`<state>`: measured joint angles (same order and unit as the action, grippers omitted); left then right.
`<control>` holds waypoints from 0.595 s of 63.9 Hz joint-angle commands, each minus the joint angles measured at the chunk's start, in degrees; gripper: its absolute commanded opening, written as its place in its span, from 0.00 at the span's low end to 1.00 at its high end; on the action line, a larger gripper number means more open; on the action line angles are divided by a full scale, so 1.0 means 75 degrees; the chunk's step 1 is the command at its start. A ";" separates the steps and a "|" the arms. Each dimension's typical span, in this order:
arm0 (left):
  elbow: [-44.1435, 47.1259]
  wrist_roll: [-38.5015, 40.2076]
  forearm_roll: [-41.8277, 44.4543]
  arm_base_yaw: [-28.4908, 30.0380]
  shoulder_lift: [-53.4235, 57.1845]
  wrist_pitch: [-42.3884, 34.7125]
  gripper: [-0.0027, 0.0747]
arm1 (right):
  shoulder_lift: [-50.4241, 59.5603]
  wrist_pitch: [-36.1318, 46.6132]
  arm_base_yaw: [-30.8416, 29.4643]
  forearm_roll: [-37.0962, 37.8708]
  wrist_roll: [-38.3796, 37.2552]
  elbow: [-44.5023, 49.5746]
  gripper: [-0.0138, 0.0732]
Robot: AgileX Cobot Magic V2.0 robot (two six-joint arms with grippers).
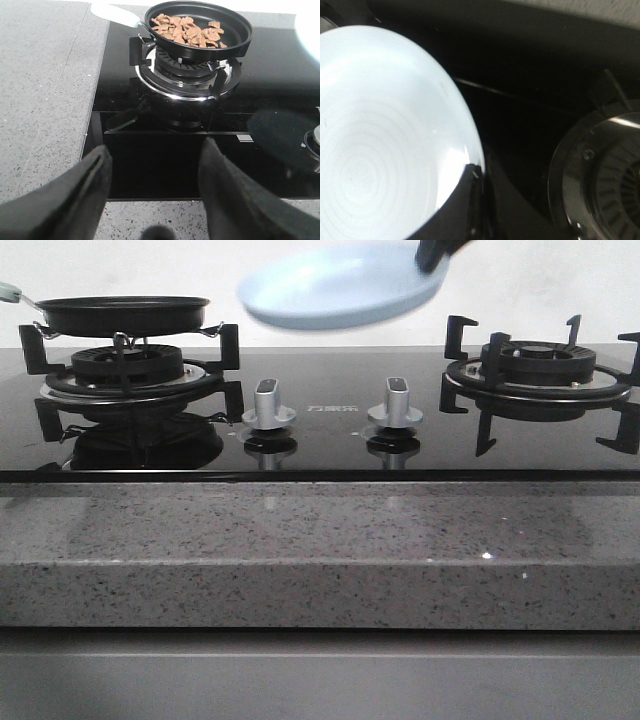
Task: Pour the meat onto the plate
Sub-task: 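Lift the plate with the right gripper and hold it beside the pan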
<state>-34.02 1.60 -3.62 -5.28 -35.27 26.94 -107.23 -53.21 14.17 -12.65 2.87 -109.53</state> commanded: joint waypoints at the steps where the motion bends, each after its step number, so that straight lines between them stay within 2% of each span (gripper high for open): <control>1: -0.0269 -0.0005 0.0004 -0.0043 -0.0058 -0.0627 0.53 | 0.1325 0.0964 0.0099 -0.0051 0.0004 0.0880 0.08; 19: -0.0269 -0.0005 0.0004 -0.0043 -0.0058 -0.0645 0.53 | 0.3848 0.3139 0.0338 -0.0069 0.0004 0.5110 0.08; 28: -0.0269 -0.0005 0.0004 -0.0043 -0.0058 -0.0645 0.53 | 0.4294 0.3497 0.0338 -0.0362 0.0004 0.6206 0.08; 38: -0.0269 -0.0005 -0.0025 -0.0043 -0.0058 -0.0645 0.53 | 0.4296 0.3839 0.0338 -0.0599 0.0004 0.6639 0.08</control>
<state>-34.02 1.60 -3.62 -5.28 -35.27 26.59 -77.13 -30.56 16.66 -15.25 2.76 -59.29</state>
